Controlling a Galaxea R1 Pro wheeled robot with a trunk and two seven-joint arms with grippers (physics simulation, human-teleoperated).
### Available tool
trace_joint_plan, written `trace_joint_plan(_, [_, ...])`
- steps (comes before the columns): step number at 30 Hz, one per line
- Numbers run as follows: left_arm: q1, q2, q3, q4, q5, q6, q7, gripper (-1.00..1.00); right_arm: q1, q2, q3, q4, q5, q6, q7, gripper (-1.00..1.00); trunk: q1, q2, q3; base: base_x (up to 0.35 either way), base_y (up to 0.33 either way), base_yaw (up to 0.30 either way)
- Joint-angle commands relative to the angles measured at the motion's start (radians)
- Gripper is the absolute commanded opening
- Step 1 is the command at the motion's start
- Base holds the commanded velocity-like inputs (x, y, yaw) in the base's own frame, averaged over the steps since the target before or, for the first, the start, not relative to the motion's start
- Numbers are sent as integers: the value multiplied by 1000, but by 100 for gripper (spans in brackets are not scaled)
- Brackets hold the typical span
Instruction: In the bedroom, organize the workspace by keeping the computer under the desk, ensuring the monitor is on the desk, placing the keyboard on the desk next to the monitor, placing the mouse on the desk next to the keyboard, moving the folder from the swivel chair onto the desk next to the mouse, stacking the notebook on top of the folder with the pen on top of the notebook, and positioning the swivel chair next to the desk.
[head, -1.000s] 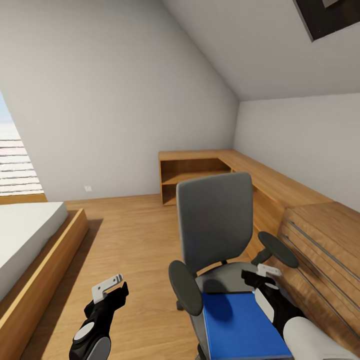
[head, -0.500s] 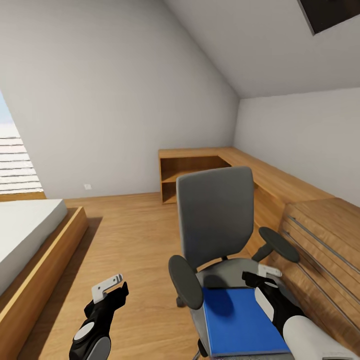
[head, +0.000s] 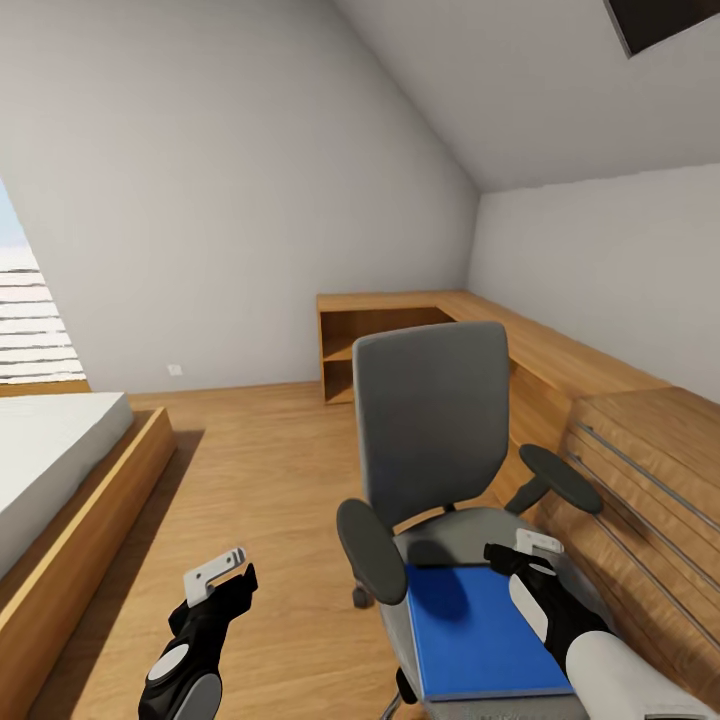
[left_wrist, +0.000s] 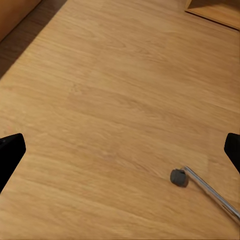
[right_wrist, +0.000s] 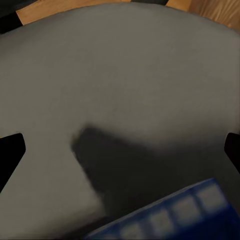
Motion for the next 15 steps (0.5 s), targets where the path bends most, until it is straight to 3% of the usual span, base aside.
trace_joint_plan(1, [-1, 1, -2, -1, 4, 4, 7, 100, 0, 0, 2, -2, -3, 6, -4, 100, 4, -8, -4, 0, 0, 0])
trace_joint_plan(15, [-1, 2, -1, 0, 6, 5, 5, 100, 0, 0, 2, -2, -3, 8, -4, 100, 4, -8, -4, 0, 0, 0])
